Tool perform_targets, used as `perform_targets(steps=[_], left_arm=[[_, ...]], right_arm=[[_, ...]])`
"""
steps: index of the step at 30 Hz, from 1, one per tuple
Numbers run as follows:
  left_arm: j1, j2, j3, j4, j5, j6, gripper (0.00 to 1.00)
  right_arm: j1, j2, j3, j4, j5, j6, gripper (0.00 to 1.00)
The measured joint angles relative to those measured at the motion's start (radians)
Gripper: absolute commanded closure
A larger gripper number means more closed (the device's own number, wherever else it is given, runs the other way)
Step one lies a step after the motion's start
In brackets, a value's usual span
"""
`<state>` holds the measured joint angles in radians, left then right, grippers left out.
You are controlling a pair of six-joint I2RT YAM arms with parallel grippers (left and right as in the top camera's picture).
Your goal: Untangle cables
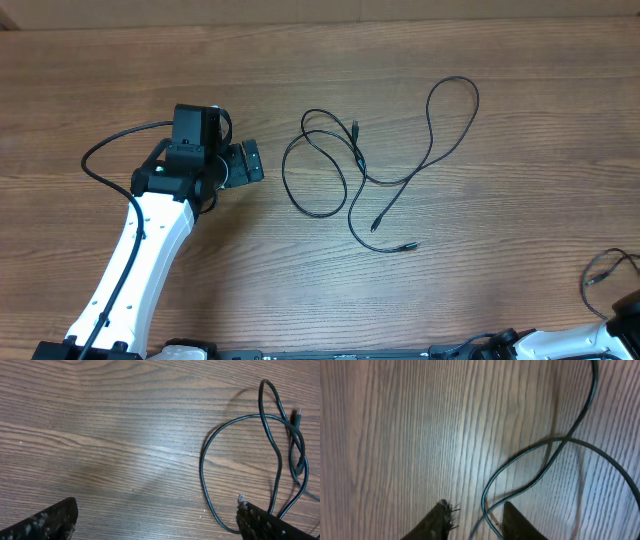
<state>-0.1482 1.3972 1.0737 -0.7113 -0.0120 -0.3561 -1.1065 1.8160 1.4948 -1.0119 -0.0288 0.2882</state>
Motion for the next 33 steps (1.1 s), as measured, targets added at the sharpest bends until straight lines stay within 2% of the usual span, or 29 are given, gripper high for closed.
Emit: perform_targets(steps=[5, 14, 23, 24, 25, 26, 27, 33], left_arm=[[0.000, 0.000, 0.000, 0.000, 0.000, 0.000, 0.00], [0.000, 0.000, 0.000, 0.000, 0.000, 0.000, 0.00], [0.000, 0.000, 0.000, 0.000, 0.000, 0.000, 0.00], [0.000, 0.000, 0.000, 0.000, 0.000, 0.000, 0.00], [0.000, 0.000, 0.000, 0.000, 0.000, 0.000, 0.00], [0.000, 0.000, 0.000, 0.000, 0.000, 0.000, 0.00], [0.000, 0.000, 0.000, 0.000, 0.000, 0.000, 0.00], [0.000, 0.000, 0.000, 0.000, 0.000, 0.000, 0.00]], right_arm=[[0.000, 0.000, 0.000, 0.025, -0.078, -0.014, 0.60], [0.025, 0.000, 0.000, 0.014, -0.360, -0.143, 0.53], [0.244, -0.001, 0.001, -0.034, -0.386, -0.195, 0.46], [0.278, -0.001, 0.001, -0.037, -0.379, -0.197, 0.41], [0.311, -0.001, 0.001, -0.039, -0.374, -0.199, 0.25], [0.334, -0.001, 0.001, -0.038, -0.372, -0.201, 0.04], [0.368, -0.001, 0.001, -0.035, -0.369, -0.206, 0.00], [0.531, -0.001, 0.001, 0.037, -0.360, -0.211, 0.00]])
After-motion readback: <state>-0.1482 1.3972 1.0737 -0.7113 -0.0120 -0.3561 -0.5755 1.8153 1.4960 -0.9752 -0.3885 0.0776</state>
